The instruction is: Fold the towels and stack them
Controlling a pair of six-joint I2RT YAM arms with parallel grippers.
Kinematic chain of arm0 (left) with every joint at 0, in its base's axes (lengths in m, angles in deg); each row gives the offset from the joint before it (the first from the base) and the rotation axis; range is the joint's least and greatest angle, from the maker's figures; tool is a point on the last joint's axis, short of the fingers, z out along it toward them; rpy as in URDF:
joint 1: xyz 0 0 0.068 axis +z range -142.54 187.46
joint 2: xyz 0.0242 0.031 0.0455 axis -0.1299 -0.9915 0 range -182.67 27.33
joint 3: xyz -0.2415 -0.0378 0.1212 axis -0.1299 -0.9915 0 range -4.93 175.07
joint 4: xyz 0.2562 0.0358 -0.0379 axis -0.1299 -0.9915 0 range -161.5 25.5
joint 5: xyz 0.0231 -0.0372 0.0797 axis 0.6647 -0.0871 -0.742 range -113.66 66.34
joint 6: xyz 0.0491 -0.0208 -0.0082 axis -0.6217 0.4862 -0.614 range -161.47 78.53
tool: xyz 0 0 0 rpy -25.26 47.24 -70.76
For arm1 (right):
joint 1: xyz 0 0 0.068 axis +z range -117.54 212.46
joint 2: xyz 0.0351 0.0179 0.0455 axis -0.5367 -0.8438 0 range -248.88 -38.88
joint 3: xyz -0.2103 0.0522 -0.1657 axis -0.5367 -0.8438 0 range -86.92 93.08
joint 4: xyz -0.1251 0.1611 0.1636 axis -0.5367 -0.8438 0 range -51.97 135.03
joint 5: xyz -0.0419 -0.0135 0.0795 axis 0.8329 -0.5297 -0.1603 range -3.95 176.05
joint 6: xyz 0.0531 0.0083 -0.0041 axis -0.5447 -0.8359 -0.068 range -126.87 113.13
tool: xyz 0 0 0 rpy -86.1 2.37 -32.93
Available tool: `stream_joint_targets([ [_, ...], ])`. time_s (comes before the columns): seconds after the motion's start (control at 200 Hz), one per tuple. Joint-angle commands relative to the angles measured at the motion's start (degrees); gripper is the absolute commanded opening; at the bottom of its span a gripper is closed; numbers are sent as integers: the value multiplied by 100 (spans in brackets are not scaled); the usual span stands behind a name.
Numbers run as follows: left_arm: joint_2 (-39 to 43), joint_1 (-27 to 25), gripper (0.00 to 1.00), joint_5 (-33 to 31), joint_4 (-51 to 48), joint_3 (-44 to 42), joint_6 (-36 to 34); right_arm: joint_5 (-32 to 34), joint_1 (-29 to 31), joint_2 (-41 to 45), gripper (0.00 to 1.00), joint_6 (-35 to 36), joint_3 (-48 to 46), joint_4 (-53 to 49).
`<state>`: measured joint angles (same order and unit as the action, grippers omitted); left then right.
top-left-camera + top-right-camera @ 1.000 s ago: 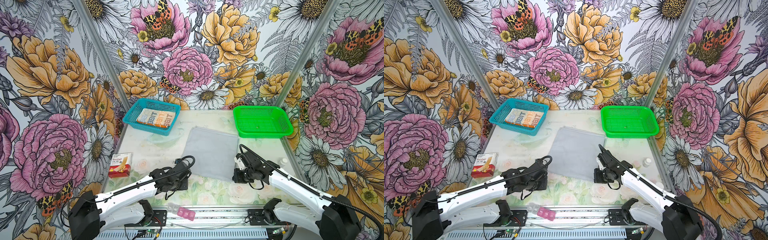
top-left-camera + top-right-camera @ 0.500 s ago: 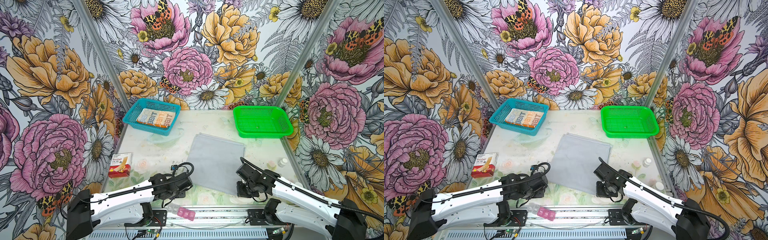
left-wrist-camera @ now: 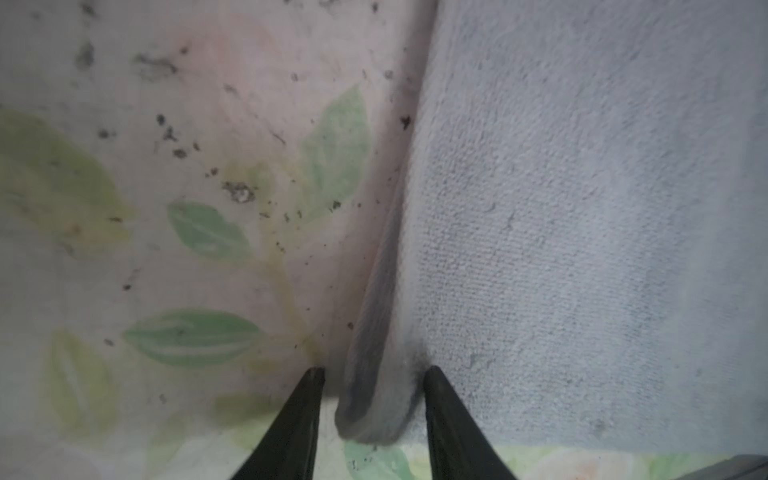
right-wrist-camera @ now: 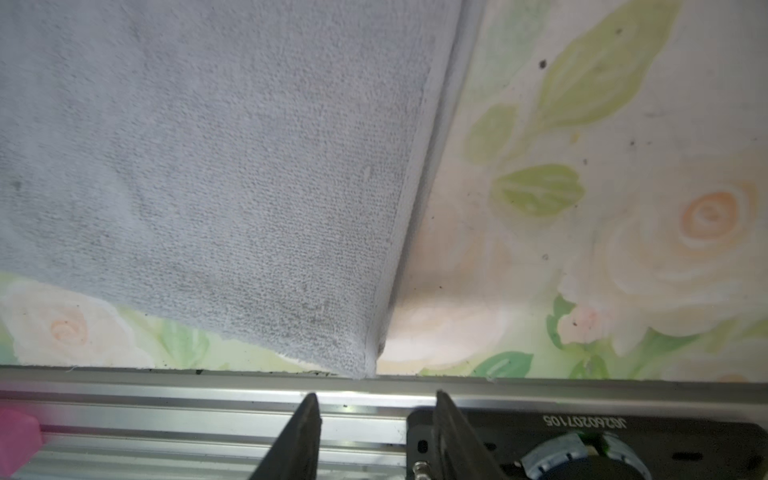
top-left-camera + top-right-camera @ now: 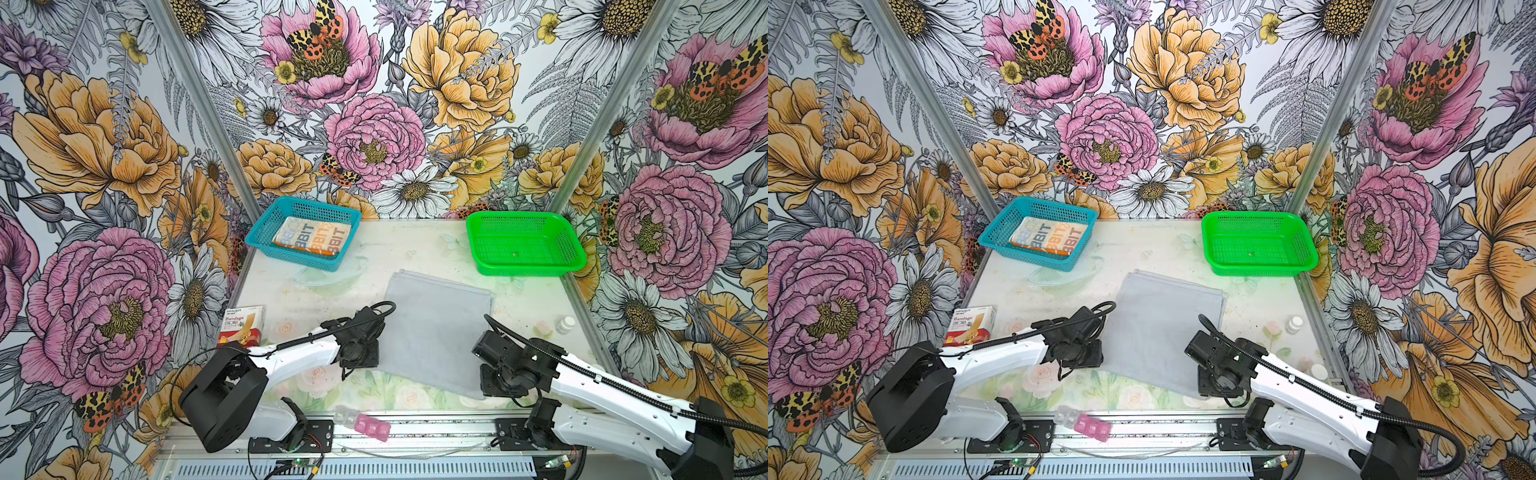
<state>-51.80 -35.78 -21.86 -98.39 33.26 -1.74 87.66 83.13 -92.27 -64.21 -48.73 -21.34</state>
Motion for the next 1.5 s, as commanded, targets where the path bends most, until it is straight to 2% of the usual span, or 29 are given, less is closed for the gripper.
stream_joint_targets([
  [0.0,-115,-62,40,1,303,94,-159,466,17,175,52,100,525,-118],
  [0.105,-35,-96,14,-28,174,19,-92,582,-322,186,58,563,1018,-118],
  [0.14,49,-114,8,-61,92,-41,-39,554,-583,156,58,769,1179,-113],
  [0.285,770,-269,5,-429,-444,-444,470,552,-1660,-214,60,1764,1868,-76],
  [0.45,1934,-933,3,-570,-1062,-847,1389,245,-2364,-886,62,2570,2335,303],
  [0.555,2447,-1364,8,-636,-1401,-1022,1948,20,-2552,-1347,62,2856,2416,704],
  [0.605,2584,-1495,15,-706,-1544,-1029,2113,-116,-2627,-1560,63,2978,2400,960],
  [0.695,2691,-1521,46,-986,-1567,-858,2050,-422,-2824,-1957,63,3202,2303,1599],
  [0.73,2676,-1494,53,-1241,-1577,-690,1866,-535,-2900,-2135,63,3305,2274,1850],
  [0.816,2451,-1063,67,-1931,-1487,-188,1151,-759,-3080,-2649,60,3524,2377,2310],
  [0.896,2044,-63,68,-1685,-1058,211,102,-891,-3231,-3132,56,3677,2525,2683],
  [0.941,1736,523,65,-1426,-686,365,-394,-929,-3318,-3383,54,3761,2622,2844],
  [0.981,1433,975,59,-928,-294,488,-723,-926,-3382,-3580,53,3804,2710,2936],
  [1.071,557,1688,48,-279,290,882,-1238,-947,-3488,-3891,53,3914,2772,3181],
  [1.216,-819,1856,41,-152,562,1799,-1630,-937,-3688,-4114,54,3935,2712,3464],
  [1.491,-2233,1868,39,-377,1072,2746,-1697,-1364,-3925,-4597,54,4081,2796,3639],
])
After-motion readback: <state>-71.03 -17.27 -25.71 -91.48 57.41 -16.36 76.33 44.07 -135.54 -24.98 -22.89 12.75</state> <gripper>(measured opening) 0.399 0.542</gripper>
